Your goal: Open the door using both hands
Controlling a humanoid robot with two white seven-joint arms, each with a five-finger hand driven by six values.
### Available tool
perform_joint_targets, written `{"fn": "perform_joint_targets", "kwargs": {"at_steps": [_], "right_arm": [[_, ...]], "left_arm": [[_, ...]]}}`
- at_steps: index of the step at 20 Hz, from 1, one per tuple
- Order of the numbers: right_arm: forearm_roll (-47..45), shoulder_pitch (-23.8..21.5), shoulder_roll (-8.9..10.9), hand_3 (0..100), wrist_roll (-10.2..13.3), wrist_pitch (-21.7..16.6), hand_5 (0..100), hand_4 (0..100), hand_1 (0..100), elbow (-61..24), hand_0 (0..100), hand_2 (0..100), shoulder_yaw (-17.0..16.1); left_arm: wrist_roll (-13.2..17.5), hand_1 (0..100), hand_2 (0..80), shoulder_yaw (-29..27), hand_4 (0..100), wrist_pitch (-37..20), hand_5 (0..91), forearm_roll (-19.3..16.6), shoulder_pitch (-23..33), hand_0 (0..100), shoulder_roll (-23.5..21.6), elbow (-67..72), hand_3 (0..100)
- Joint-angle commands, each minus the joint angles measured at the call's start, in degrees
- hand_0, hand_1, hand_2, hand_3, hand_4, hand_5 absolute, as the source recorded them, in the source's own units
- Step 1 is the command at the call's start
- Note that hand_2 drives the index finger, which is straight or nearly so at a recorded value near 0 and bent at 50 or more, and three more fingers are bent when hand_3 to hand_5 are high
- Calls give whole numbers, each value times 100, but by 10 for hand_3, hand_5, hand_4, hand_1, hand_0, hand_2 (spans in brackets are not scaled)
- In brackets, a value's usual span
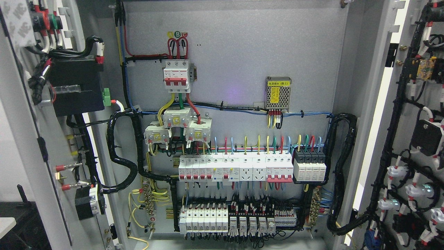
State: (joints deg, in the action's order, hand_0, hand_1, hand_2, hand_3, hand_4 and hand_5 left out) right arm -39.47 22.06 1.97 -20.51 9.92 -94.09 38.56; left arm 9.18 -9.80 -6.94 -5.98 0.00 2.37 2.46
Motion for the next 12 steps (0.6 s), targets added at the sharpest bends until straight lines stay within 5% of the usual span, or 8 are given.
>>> {"fn": "perform_joint_targets", "kwargs": {"at_steps": [1,4,8,12], "right_arm": [[-17,-184,207,0,99,-17,0,0,0,190,380,0,-875],[-17,-351,286,0,126,-200,0,0,0,67,380,0,-1148],[-17,-606,558,0,126,-1420,0,0,0,5,380,0,-1201],[-8,-755,629,0,126,-1599,0,0,0,-30,381,0,-1280]], "left_arm": [[-4,0,0,13,0,0,0,0,167,0,0,0,0],[40,0,0,5,0,9,0,9,167,0,9,26,0],[198,0,0,389,0,0,0,-18,237,0,17,-559,0],[199,0,0,874,0,0,0,-35,1219,0,-44,-2623,0]]}}
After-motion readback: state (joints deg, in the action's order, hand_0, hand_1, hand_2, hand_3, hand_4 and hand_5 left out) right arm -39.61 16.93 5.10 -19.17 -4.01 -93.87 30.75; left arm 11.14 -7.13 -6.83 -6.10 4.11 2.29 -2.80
